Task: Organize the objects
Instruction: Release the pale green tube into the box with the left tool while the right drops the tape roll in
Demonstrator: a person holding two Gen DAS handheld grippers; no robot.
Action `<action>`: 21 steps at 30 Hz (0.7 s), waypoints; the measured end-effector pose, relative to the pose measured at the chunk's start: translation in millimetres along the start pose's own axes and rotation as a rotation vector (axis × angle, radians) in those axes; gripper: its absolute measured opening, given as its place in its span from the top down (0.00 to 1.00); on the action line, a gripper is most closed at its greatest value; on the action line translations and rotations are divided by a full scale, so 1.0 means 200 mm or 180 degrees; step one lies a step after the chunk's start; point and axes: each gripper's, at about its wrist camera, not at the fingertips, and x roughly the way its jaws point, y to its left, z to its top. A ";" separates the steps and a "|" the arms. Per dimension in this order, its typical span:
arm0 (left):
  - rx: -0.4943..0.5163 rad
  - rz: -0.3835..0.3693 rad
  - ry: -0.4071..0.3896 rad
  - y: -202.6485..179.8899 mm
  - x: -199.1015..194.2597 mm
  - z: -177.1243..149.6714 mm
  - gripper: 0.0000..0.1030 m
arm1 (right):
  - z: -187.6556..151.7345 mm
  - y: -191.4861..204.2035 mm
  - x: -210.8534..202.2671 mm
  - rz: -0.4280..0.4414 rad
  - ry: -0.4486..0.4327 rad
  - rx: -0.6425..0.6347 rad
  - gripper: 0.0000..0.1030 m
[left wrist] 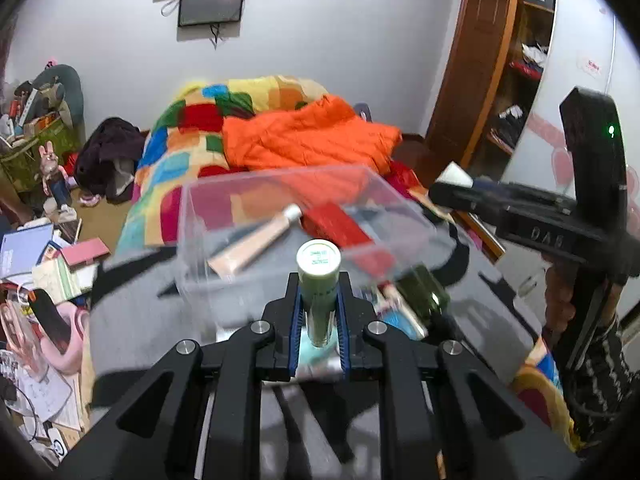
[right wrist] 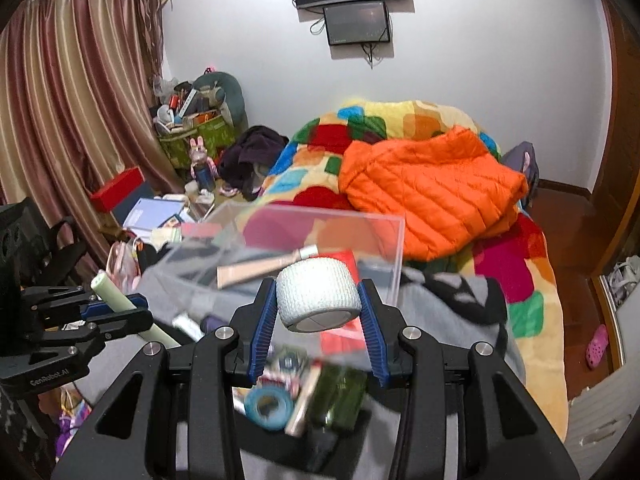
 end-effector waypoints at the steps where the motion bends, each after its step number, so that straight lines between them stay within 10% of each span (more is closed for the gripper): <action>1: -0.0018 -0.0006 -0.0035 0.01 0.00 0.03 0.86 | 0.02 0.00 0.01 0.0002 -0.0012 0.0005 0.64; 11: -0.0104 0.0074 -0.0198 0.10 0.07 0.26 0.86 | 0.12 0.04 0.24 -0.0065 0.0126 -0.0012 0.64; 21: -0.0265 0.0071 0.0153 0.16 0.38 0.26 0.86 | 0.04 0.04 0.53 -0.0137 0.0583 -0.0151 0.64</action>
